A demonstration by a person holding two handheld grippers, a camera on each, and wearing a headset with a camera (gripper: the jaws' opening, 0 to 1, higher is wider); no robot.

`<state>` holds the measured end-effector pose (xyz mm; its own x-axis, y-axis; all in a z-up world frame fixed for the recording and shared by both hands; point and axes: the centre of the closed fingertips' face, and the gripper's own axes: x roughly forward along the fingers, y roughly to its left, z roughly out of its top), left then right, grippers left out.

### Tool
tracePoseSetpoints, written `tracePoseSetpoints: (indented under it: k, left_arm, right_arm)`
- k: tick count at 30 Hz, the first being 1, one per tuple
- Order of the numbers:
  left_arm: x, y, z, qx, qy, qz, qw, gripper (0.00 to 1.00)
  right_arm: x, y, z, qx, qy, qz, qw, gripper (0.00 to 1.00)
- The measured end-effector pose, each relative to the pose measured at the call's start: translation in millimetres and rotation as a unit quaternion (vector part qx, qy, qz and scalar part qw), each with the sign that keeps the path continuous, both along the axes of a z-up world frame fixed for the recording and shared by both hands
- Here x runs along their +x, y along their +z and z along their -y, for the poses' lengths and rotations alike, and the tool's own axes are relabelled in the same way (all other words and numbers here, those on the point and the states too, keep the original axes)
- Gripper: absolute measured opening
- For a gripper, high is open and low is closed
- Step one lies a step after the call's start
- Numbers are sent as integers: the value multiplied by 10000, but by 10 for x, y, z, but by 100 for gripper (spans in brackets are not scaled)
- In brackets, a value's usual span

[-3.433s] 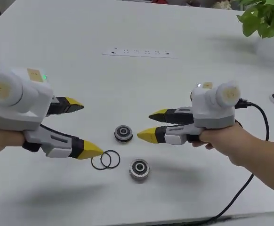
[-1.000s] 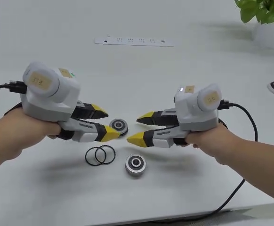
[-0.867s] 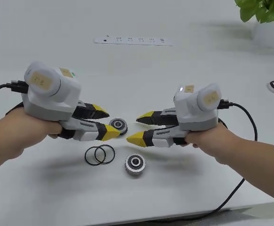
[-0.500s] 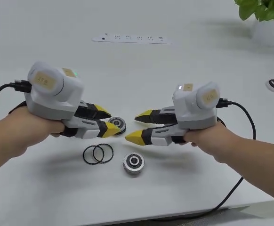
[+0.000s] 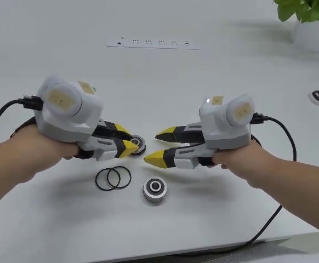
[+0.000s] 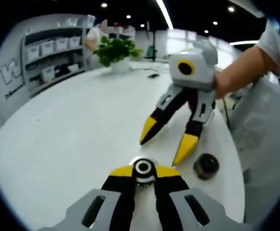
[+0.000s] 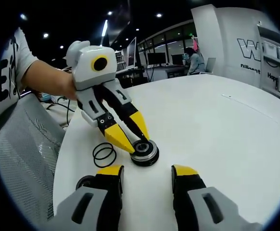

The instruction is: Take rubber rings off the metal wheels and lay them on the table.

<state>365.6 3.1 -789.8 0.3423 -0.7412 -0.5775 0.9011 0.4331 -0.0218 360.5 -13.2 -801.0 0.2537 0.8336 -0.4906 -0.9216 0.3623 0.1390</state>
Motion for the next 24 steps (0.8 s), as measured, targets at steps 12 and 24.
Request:
tracePoseSetpoints:
  k: [12, 24]
  left_arm:
    - [7, -7, 0, 60, 32, 109, 9999, 14]
    - [-2, -7, 0, 69, 11, 162, 9998, 14]
  right_arm:
    - [-11, 7, -112, 13, 92, 22, 10000, 36]
    - [-12, -20, -272, -7, 175, 83, 9998, 34]
